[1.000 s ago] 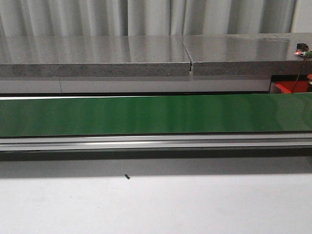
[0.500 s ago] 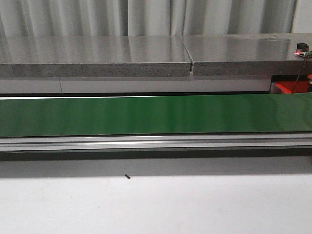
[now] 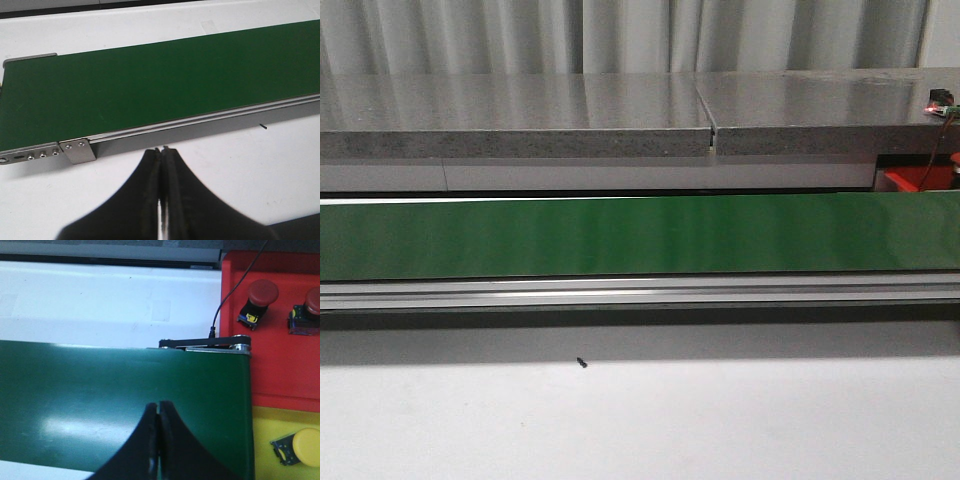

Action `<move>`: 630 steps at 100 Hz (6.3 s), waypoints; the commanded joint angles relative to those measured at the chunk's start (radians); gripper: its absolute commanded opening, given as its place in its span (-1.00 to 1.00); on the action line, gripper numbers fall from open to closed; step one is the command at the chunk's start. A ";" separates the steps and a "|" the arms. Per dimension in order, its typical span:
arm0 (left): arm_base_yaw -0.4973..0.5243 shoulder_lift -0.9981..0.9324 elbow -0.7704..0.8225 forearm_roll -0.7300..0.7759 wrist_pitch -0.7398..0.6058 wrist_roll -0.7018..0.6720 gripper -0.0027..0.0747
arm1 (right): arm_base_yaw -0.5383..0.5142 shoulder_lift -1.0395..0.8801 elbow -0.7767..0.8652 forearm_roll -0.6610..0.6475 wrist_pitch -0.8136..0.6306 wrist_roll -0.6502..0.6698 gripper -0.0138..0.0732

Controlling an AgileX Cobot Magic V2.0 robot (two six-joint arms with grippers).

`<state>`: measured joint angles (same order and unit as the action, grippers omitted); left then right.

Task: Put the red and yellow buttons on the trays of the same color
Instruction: 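Raise the right gripper back above the belt's far end, then lower the left gripper onto a red button on the table and grasp, then set the red button on the belt and open the left gripper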

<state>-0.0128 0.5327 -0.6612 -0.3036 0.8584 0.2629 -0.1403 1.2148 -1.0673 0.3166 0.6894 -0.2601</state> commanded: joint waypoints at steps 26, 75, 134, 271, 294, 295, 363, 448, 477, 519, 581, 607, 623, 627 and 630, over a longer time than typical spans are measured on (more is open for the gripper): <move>-0.008 0.004 -0.026 -0.028 -0.059 0.001 -0.98 | 0.004 -0.201 0.123 0.016 -0.027 0.053 -0.84; -0.008 0.004 -0.026 -0.028 -0.059 0.001 -0.98 | 0.004 -0.545 0.362 -0.221 -0.069 0.260 -0.84; -0.008 0.004 -0.026 -0.028 -0.059 0.001 -0.98 | 0.004 -0.718 0.474 -0.228 -0.053 0.260 -0.84; 0.148 0.077 -0.070 0.012 -0.191 -0.057 -0.98 | 0.004 -0.718 0.474 -0.228 -0.053 0.260 -0.84; 0.359 0.236 -0.183 -0.049 -0.191 -0.057 -0.97 | 0.004 -0.718 0.474 -0.228 -0.053 0.260 -0.84; 0.368 0.241 -0.186 -0.051 -0.191 -0.055 -0.97 | 0.004 -0.718 0.474 -0.228 -0.053 0.260 -0.84; 0.434 0.744 -0.598 0.245 -0.073 -0.305 0.64 | 0.004 -0.718 0.474 -0.228 -0.053 0.260 -0.84; 0.543 1.381 -1.134 0.131 0.185 -0.373 0.64 | 0.004 -0.718 0.474 -0.228 -0.051 0.260 -0.84; 0.543 1.483 -1.135 0.129 0.150 -0.373 0.64 | 0.004 -0.718 0.474 -0.228 -0.051 0.260 -0.84; 0.543 1.538 -1.140 0.109 0.008 -0.373 0.64 | 0.004 -0.718 0.474 -0.228 -0.050 0.260 -0.84; 0.541 1.576 -1.142 0.082 0.031 -0.368 0.15 | 0.004 -0.718 0.474 -0.228 -0.050 0.260 -0.84; 0.541 1.579 -1.151 0.082 0.042 -0.347 -0.28 | 0.004 -0.718 0.474 -0.228 -0.050 0.260 -0.84; 0.552 1.540 -1.153 0.091 0.060 -0.343 -0.31 | 0.004 -0.718 0.474 -0.228 -0.050 0.260 -0.84; 0.552 1.521 -1.153 0.094 0.071 -0.340 -0.31 | 0.004 -0.718 0.474 -0.228 -0.050 0.260 -0.84; 0.554 1.509 -1.153 0.096 0.078 -0.335 -0.31 | 0.004 -0.718 0.474 -0.228 -0.050 0.260 -0.84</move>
<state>0.5349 2.1513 -1.7797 -0.2016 0.9414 -0.0811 -0.1341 0.4965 -0.5679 0.0941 0.7023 0.0000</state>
